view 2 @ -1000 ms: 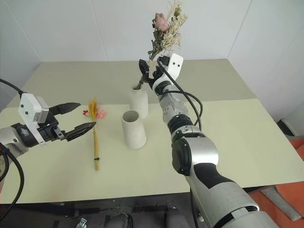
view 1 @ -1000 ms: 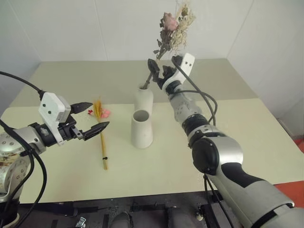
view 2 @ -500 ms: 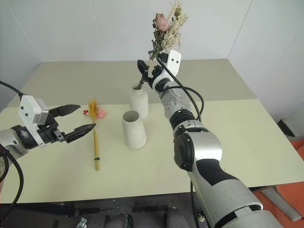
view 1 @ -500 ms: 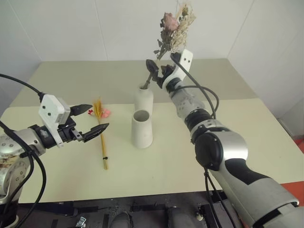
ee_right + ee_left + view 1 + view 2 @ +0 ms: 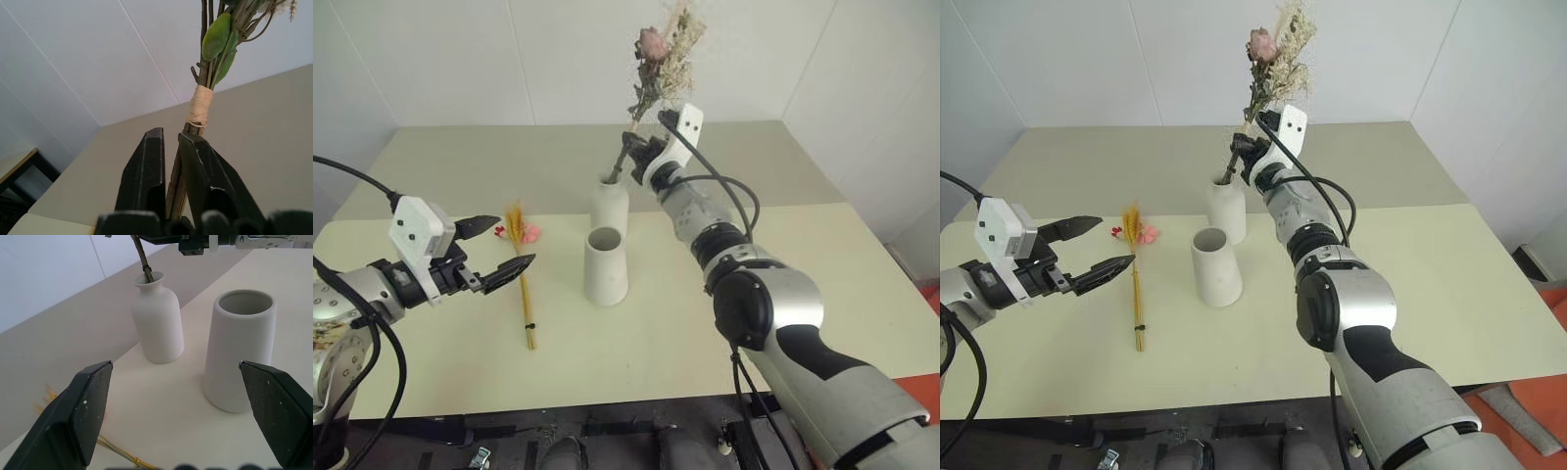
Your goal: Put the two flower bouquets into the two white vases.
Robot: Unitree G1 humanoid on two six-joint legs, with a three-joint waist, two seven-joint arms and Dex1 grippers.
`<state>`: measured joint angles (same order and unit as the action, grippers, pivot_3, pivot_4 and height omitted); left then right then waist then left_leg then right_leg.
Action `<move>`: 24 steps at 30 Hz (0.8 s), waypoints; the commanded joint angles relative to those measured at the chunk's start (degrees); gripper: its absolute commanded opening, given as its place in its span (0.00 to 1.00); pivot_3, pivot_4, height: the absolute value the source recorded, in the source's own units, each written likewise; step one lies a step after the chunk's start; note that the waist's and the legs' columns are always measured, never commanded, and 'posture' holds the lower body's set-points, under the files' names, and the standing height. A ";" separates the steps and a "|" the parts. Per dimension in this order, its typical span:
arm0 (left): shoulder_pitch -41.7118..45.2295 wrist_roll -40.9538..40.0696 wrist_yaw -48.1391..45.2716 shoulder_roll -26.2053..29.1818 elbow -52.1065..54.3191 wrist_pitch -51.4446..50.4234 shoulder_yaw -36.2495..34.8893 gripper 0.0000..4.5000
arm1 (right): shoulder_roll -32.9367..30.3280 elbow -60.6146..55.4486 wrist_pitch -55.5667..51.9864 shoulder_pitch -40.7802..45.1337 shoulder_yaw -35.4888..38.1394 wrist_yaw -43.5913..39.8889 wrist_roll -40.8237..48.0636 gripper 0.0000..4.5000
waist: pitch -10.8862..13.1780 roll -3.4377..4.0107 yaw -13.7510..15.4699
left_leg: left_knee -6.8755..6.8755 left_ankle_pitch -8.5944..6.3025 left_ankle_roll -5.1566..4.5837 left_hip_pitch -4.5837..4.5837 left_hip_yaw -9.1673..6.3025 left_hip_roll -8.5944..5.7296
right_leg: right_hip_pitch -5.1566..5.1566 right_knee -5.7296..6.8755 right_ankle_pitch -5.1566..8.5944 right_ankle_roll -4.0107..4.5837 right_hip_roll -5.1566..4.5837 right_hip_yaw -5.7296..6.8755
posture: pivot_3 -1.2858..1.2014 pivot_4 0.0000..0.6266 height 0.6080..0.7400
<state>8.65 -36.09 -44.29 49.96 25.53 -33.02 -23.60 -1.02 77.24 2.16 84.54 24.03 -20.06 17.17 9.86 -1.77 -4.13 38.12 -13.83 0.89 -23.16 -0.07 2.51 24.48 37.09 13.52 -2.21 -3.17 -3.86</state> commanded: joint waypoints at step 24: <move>1.37 -0.22 -0.13 0.65 0.80 0.38 -0.42 1.00 | -1.44 -2.48 7.36 -0.32 -6.99 -3.61 -8.90 0.51 | 0.00 0.00 -0.05 | 0.00 0.00 0.00 0.01 0.00 0.01 | 0.00 0.01 0.00 0.00 0.01 0.00 | 0.52 0.24 1.00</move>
<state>9.07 -36.08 -44.41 49.98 25.47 -33.05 -23.63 -1.87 76.64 8.83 84.36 17.60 -24.78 9.06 9.86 -1.77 -4.17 38.12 -13.83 0.89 -23.15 -0.07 2.52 24.48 37.10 13.52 -2.21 -3.16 -3.86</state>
